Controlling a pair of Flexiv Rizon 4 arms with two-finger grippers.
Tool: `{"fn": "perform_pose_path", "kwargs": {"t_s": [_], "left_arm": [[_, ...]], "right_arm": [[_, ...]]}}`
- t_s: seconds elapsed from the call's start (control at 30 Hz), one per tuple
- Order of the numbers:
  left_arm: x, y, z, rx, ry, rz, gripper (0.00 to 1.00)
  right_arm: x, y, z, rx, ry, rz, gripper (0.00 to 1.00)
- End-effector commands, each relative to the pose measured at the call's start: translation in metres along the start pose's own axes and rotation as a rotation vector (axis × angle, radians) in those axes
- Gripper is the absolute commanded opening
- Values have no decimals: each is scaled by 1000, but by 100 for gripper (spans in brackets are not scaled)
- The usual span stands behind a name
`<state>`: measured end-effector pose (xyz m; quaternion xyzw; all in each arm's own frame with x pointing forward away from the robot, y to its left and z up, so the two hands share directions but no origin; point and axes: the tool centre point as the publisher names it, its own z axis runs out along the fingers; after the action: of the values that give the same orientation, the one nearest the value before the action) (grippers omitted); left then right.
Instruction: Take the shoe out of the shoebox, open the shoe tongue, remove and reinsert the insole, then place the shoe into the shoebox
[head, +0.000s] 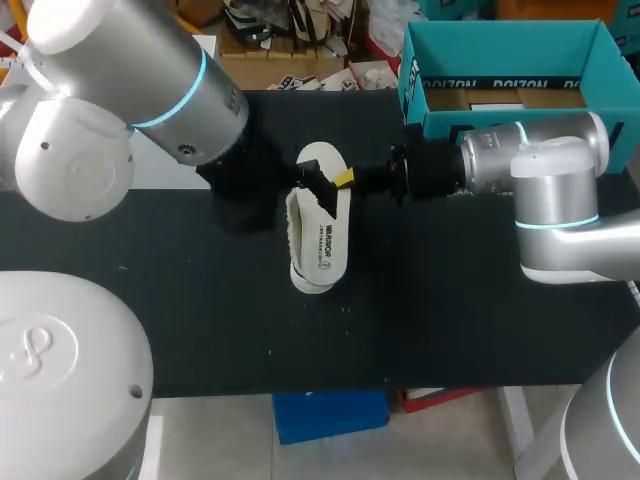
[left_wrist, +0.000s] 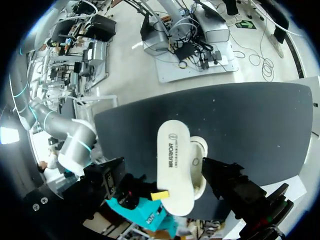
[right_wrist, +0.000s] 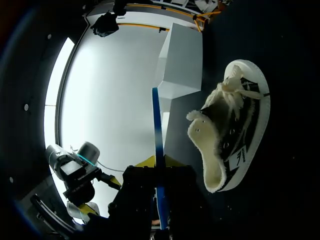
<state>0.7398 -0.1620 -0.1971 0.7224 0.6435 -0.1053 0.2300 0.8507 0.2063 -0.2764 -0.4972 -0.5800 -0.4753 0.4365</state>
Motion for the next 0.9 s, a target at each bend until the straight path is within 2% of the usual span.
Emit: {"fn": "perform_pose_path", "kwargs": {"t_s": [0.03,0.33,0.67,0.9], "left_arm": [[-6,5,1,8,261,-14,100],[-10,7,3,24,252,-36,100],[-16,-5,17,65,231,-44,100],[-16,1,24,77,238,-37,100]], "right_arm": [[0,0,0,2,-1,1,0],[0,0,0,2,-1,1,0],[0,0,0,2,-1,1,0],[0,0,0,2,-1,1,0]]}}
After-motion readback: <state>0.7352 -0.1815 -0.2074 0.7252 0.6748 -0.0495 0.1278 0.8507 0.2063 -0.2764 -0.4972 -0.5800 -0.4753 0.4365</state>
